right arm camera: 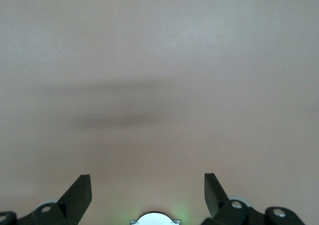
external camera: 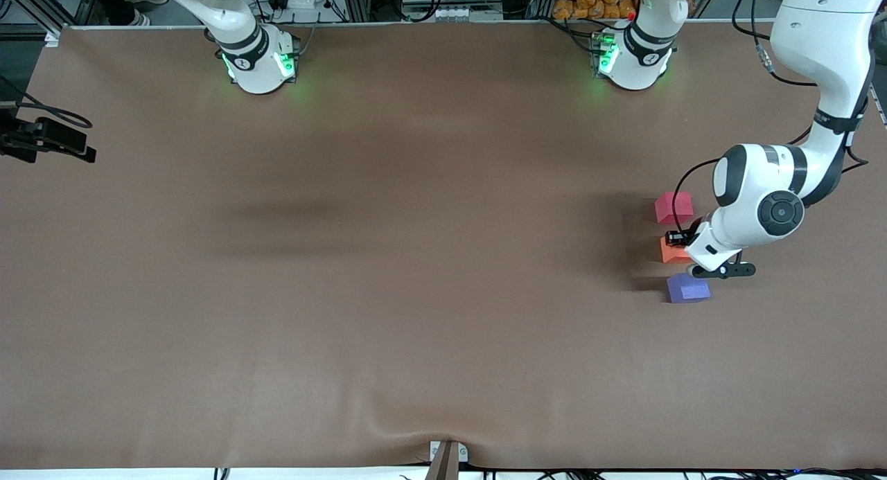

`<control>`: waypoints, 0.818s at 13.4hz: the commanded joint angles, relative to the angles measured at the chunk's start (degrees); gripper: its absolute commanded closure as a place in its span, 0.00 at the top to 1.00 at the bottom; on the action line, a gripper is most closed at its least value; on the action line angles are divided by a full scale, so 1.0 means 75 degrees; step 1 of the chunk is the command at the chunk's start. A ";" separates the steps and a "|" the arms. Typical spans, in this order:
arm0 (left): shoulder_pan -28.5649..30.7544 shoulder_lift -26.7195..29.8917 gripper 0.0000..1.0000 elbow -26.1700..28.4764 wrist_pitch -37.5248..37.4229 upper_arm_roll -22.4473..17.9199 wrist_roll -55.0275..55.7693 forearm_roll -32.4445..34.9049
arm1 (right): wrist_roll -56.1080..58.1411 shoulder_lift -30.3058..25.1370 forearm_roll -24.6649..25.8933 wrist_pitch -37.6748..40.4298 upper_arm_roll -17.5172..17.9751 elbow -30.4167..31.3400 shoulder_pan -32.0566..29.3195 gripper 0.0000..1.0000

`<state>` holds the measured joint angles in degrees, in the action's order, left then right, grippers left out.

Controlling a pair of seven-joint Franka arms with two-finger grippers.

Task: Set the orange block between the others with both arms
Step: 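Lower the orange cube and open the left gripper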

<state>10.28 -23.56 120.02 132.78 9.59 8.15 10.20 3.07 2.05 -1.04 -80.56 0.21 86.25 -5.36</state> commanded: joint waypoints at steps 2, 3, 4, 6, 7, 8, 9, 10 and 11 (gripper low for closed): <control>0.0047 -0.0093 1.00 -0.0345 -0.0124 0.0046 0.0238 0.0187 | -0.0222 -0.0146 -0.0084 -0.0063 -0.0029 0.0008 0.0105 1.00; 0.0071 0.0012 1.00 -0.0532 -0.0381 0.0046 0.0249 0.0187 | -0.0222 -0.0099 -0.0108 -0.0064 -0.0028 -0.0178 0.0163 1.00; 0.0059 0.0082 1.00 -0.0789 -0.0836 0.0057 0.0249 0.0187 | -0.0210 -0.0110 -0.0038 -0.0064 -0.0052 -0.0192 0.0338 1.00; 0.0048 0.0328 1.00 -0.1526 -0.1948 0.0139 0.0238 0.0175 | -0.0222 -0.0110 -0.0002 -0.0017 -0.0098 -0.0192 0.0352 1.00; -0.0010 0.0457 1.00 -0.1994 -0.2534 0.0151 0.0238 0.0094 | -0.0222 -0.0133 -0.0037 -0.0005 -0.0110 -0.0192 0.0293 1.00; -0.0034 0.0504 1.00 -0.2637 -0.3282 0.0256 0.0226 0.0081 | -0.0222 -0.0133 -0.0049 -0.0017 -0.0110 -0.0226 0.0281 1.00; -0.0011 0.0505 1.00 -0.3304 -0.3963 0.0373 0.0214 0.0070 | -0.0222 -0.0122 -0.0049 -0.0040 -0.0099 -0.0227 0.0304 1.00; -0.0023 0.0516 1.00 -0.3961 -0.4515 0.0385 0.0191 0.0058 | -0.0222 -0.0110 -0.0038 -0.0052 -0.0087 -0.0227 0.0339 1.00; -0.0023 0.0540 1.00 -0.4536 -0.4857 0.0409 0.0121 0.0058 | -0.0222 -0.0110 -0.0038 -0.0040 -0.0087 -0.0227 0.0328 1.00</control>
<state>10.09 -18.94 94.47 102.63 12.08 8.84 10.20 2.18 1.87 -1.08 -81.17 -0.30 84.71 -3.22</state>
